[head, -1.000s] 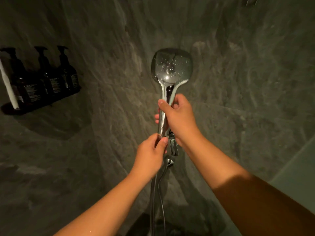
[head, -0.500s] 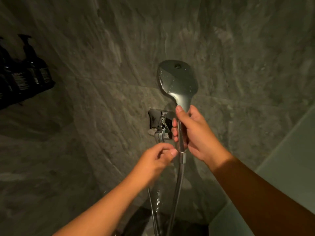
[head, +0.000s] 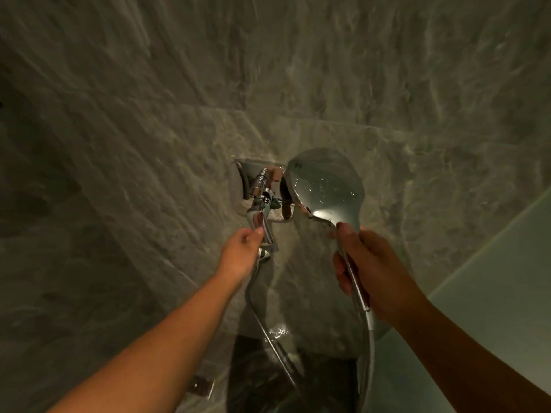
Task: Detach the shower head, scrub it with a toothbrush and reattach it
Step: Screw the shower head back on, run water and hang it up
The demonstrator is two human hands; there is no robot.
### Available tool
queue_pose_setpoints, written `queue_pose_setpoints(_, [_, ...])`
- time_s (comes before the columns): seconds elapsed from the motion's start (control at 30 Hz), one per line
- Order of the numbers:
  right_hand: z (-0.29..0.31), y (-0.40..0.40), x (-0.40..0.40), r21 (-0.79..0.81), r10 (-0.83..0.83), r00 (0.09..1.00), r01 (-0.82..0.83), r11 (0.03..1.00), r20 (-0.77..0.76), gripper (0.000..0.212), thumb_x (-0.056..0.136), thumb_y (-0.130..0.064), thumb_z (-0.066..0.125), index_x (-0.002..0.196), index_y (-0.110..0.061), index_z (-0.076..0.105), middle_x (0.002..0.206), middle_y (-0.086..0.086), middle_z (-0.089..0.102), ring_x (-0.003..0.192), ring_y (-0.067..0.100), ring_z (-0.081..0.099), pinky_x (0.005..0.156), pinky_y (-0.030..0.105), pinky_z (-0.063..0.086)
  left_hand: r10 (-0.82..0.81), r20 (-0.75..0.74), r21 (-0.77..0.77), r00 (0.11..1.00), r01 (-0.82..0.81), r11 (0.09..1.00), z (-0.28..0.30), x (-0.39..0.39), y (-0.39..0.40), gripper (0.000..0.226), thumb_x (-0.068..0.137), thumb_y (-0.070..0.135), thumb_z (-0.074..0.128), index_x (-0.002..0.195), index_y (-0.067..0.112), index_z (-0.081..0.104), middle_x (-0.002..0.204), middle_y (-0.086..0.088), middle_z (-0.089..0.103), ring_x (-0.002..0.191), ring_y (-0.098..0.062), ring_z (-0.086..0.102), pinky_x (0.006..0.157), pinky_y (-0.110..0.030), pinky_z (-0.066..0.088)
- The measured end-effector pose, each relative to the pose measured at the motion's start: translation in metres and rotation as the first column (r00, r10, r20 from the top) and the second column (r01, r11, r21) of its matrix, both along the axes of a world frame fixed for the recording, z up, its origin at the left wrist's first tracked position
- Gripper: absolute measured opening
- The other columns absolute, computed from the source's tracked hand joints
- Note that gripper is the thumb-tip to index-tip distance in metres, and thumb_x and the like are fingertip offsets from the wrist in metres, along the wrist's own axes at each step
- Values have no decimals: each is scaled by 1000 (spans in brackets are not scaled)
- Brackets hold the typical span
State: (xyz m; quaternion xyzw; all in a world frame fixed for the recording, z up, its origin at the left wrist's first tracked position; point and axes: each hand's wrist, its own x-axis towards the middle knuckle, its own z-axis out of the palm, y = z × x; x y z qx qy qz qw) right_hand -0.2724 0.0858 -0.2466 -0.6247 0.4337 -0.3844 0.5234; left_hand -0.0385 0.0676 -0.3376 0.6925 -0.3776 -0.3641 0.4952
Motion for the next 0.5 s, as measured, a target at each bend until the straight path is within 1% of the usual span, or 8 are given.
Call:
queue_pose_setpoints(0.03, [-5, -2, -3, 12, -11, 1000, 11, 1000, 6, 56, 79, -76, 51, 75, -21, 61, 57, 10, 57, 42, 24, 49, 43, 25, 39, 22, -24, 8, 999, -22, 1000, -3, -1, -9, 28, 91, 48, 54, 86, 22, 62, 72, 4, 62, 73, -17, 58, 66, -32, 45])
queue_pose_setpoints(0.1, [-14, -8, -7, 27, -11, 999, 10, 1000, 30, 54, 81, -73, 51, 75, -20, 61, 58, 8, 58, 44, 24, 47, 44, 27, 40, 63, -106, 11, 992, -62, 998, -8, -2, -24, 32, 93, 49, 52, 94, 20, 65, 79, 5, 67, 79, -14, 62, 70, -30, 46])
queue_pose_setpoints(0.17, [-18, -13, -10, 26, -12, 1000, 11, 1000, 27, 55, 82, -72, 50, 71, -19, 59, 59, 11, 57, 45, 25, 48, 46, 28, 41, 78, -179, 38, 981, -72, 997, -12, -1, -35, 41, 93, 52, 50, 104, 15, 66, 94, -3, 72, 90, -19, 67, 82, -36, 52])
queue_pose_setpoints(0.23, [-20, -18, -11, 35, -18, 999, 17, 999, 27, 56, 81, -72, 50, 71, -18, 58, 58, 12, 58, 44, 25, 48, 46, 26, 41, 46, -257, 47, 965, -36, 998, -15, -1, -39, 47, 93, 54, 48, 103, 11, 66, 101, -11, 73, 96, -25, 68, 91, -44, 53])
queue_pose_setpoints(0.3, [-21, -22, -11, 50, -19, 999, 17, 999, 29, 56, 80, -73, 51, 71, -17, 57, 59, 11, 58, 43, 24, 47, 44, 25, 41, 33, -315, 40, 949, -21, 999, -17, -1, -39, 51, 94, 53, 47, 103, 7, 66, 106, -20, 71, 94, -27, 66, 92, -47, 52])
queue_pose_setpoints(0.37, [-22, -27, -8, 49, -4, 1000, 2, 999, 26, 53, 81, -71, 50, 69, -20, 56, 59, 9, 58, 42, 23, 47, 43, 25, 40, 31, -341, 37, 940, -20, 999, -17, -1, -39, 52, 95, 52, 47, 106, 4, 64, 112, -24, 68, 90, -28, 62, 89, -44, 52])
queue_pose_setpoints(0.43, [-23, -30, -4, 46, 1, 999, -2, 999, 35, 50, 83, -69, 50, 66, -23, 56, 57, 7, 58, 41, 21, 47, 41, 23, 39, 28, -348, 45, 937, -13, 999, -16, -2, -39, 50, 95, 51, 46, 105, 6, 65, 112, -23, 68, 90, -28, 62, 90, -44, 53])
queue_pose_setpoints(0.5, [-23, -31, 2, 36, -4, 1000, 3, 999, 27, 51, 83, -70, 50, 66, -22, 55, 56, 9, 58, 41, 21, 47, 41, 23, 39, 29, -351, 46, 936, -13, 999, -14, -2, -38, 48, 96, 50, 46, 105, 6, 65, 109, -21, 70, 90, -28, 62, 91, -45, 52])
